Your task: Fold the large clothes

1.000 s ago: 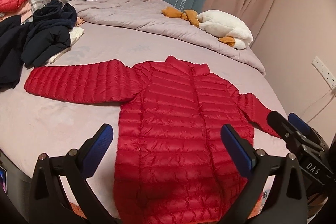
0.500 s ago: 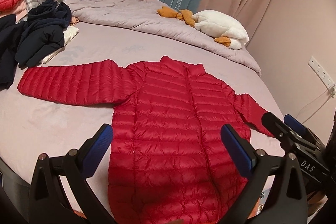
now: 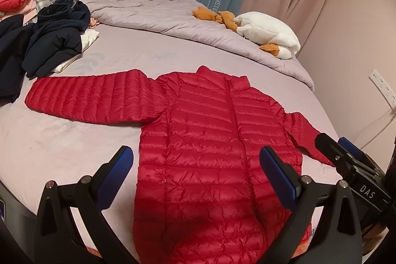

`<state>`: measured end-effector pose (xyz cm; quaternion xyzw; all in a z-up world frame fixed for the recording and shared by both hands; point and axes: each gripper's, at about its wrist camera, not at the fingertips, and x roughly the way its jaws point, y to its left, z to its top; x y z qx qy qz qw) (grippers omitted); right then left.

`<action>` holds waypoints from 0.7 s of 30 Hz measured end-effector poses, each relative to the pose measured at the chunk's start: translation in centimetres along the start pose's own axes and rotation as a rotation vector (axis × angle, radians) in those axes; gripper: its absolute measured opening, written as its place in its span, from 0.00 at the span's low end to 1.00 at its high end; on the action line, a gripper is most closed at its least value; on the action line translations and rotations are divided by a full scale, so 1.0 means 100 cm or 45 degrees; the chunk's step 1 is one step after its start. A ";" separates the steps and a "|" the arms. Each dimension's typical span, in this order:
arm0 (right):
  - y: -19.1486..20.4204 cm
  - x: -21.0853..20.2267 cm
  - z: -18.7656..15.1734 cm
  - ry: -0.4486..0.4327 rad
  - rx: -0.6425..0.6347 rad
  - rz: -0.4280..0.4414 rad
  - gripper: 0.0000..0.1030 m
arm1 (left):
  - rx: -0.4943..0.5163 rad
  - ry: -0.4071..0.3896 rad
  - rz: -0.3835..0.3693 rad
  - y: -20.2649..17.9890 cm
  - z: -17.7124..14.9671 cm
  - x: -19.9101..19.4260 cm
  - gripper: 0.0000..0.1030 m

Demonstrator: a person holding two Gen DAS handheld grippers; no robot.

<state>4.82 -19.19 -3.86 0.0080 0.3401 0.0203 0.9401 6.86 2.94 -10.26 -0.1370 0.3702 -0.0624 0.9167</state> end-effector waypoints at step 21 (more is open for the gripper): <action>-0.004 -0.001 0.001 -0.009 0.010 0.016 1.00 | -0.051 0.002 -0.004 0.006 0.005 -0.002 0.99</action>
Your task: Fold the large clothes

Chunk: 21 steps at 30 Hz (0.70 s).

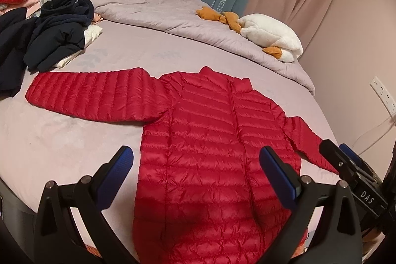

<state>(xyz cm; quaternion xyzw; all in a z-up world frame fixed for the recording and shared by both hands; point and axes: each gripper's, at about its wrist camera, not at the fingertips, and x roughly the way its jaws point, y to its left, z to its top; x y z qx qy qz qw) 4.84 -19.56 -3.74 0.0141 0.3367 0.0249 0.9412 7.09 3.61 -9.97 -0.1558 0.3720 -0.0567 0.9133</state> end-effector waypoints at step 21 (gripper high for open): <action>-0.006 0.003 -0.002 0.005 0.025 0.007 1.00 | -0.197 -0.024 0.029 0.051 0.020 0.005 0.96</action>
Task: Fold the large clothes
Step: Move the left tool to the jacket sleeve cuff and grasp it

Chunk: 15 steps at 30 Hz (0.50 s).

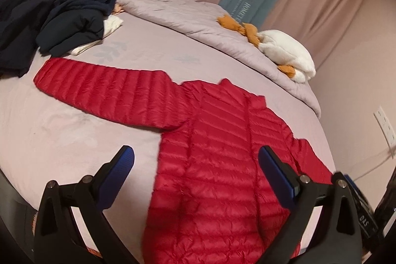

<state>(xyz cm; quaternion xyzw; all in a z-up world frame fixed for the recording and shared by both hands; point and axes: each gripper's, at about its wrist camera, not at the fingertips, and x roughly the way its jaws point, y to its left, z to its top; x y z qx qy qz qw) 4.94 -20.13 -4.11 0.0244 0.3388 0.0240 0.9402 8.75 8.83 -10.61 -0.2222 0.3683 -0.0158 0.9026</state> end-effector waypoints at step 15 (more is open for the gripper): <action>0.002 0.046 0.026 0.042 0.052 0.053 0.75 | -0.421 -0.070 0.292 0.120 0.055 0.028 0.74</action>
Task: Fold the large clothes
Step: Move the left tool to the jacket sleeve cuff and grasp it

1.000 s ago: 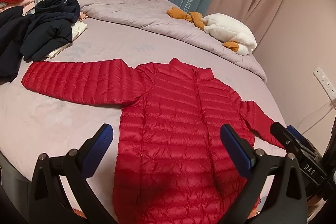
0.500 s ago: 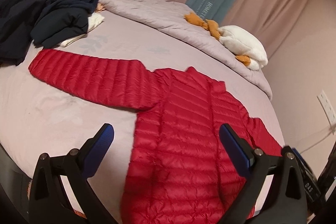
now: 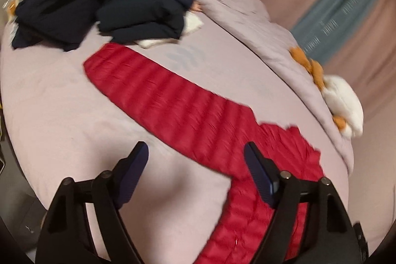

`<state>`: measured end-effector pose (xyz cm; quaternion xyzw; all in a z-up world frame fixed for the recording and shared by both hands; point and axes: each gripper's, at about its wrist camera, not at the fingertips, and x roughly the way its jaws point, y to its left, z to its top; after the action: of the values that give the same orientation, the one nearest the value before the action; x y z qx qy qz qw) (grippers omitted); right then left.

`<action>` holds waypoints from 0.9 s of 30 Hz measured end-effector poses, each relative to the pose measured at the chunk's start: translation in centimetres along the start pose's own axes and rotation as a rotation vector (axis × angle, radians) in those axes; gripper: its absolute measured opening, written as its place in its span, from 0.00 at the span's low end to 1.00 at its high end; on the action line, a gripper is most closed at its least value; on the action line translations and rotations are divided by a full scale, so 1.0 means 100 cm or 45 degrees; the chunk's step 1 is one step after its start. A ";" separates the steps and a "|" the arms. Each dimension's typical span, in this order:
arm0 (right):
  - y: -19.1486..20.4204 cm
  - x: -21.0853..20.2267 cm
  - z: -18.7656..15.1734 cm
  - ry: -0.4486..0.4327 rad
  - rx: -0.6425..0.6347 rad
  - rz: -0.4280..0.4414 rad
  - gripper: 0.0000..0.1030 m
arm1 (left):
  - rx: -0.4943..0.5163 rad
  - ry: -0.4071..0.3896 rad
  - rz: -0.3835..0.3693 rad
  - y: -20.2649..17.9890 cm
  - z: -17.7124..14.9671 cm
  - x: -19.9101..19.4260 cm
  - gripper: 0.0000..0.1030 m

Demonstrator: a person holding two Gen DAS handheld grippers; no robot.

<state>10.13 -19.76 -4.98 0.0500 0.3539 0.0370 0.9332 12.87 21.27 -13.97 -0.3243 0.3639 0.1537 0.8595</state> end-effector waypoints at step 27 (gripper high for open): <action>-0.040 -0.032 -0.011 -0.027 0.010 -0.064 0.75 | -0.385 -0.059 0.134 0.094 0.030 0.032 0.48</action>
<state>7.09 -23.97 -4.19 0.0451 0.3453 0.0116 0.9373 12.00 30.35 -18.92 -0.4270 0.3329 0.2590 0.7999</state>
